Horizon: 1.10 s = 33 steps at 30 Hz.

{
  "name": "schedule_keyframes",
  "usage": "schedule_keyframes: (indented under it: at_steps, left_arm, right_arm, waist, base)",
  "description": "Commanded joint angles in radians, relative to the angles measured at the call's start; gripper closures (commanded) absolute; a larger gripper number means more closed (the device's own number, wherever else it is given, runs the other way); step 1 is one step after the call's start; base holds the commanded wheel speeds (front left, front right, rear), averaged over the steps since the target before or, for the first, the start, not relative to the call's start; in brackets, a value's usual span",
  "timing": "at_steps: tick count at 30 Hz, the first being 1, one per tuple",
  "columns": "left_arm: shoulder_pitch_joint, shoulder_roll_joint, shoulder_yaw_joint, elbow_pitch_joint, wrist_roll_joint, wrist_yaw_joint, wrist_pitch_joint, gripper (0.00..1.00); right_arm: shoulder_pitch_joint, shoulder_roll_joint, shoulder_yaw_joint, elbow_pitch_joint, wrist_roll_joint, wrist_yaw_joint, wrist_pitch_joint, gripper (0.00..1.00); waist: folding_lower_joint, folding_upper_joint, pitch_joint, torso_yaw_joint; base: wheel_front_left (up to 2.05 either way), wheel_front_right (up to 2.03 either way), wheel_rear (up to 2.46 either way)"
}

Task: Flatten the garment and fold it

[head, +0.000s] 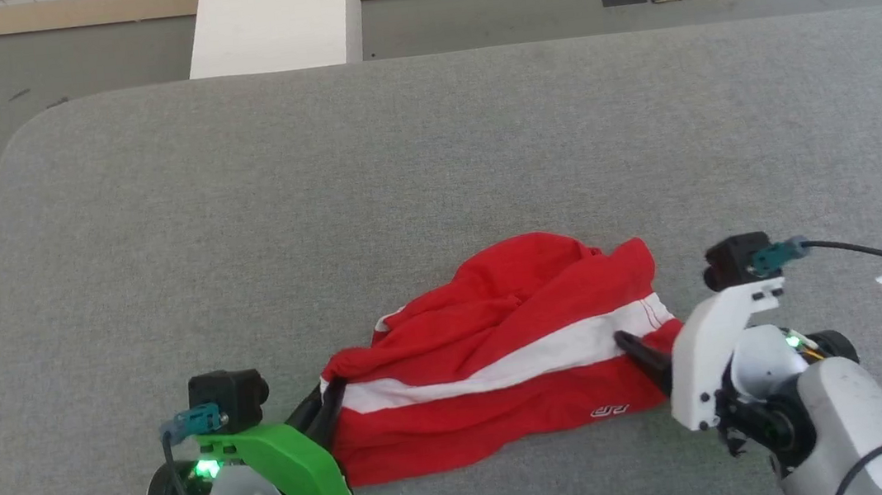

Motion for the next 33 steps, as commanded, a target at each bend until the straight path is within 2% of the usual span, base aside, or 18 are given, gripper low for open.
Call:
schedule_keyframes:
  at_steps: [1,7,14,23,30,31,33]
  left_arm:
    - [-0.015,0.007,0.002,-0.002,0.0,0.0,0.003,1.0]
    - [-0.012,0.011,0.001,-0.004,-0.002,0.002,0.005,1.0]
    - [-0.007,0.016,-0.002,-0.01,-0.004,0.006,0.007,1.0]
    - [-0.008,0.02,-0.004,-0.02,-0.006,0.011,0.014,1.0]
    - [-0.006,0.023,-0.003,-0.025,-0.008,0.018,0.014,1.0]
    - [-0.005,0.024,-0.002,-0.026,-0.009,0.019,0.014,1.0]
    - [-0.004,0.024,-0.003,-0.026,-0.01,0.02,0.014,1.0]
  right_arm:
    - [-0.012,0.005,0.022,0.009,0.012,-0.001,-0.01,0.0]
    - [-0.033,0.005,0.066,0.022,-0.011,-0.001,-0.057,0.0]
    - [-0.054,0.005,0.032,0.036,-0.08,-0.001,-0.135,0.0]
    - [-0.07,0.005,0.061,0.038,-0.097,-0.001,-0.155,0.0]
    - [-0.036,0.005,0.082,-0.019,-0.111,-0.001,-0.147,0.0]
    - [-0.029,0.005,0.082,-0.024,-0.108,-0.001,-0.137,0.03]
    - [-0.02,0.005,0.082,-0.033,-0.116,-0.001,-0.121,0.43]
  waist:
    - [0.0,0.0,0.0,0.002]
    - [0.0,0.0,-0.002,0.007]
    - [0.0,0.0,-0.009,0.008]
    - [0.0,0.0,-0.009,0.005]
    - [0.0,0.0,-0.011,0.004]
    - [0.0,0.0,-0.011,0.003]
    - [0.0,0.0,-0.01,0.0]
  base:
    - [0.0,0.0,0.0]
    - [0.0,0.0,0.0]
    - [0.0,0.0,0.0]
    - [0.0,0.0,0.0]
    - [0.0,0.0,0.0]
    - [0.0,0.0,0.0]
    - [0.0,0.0,0.0]
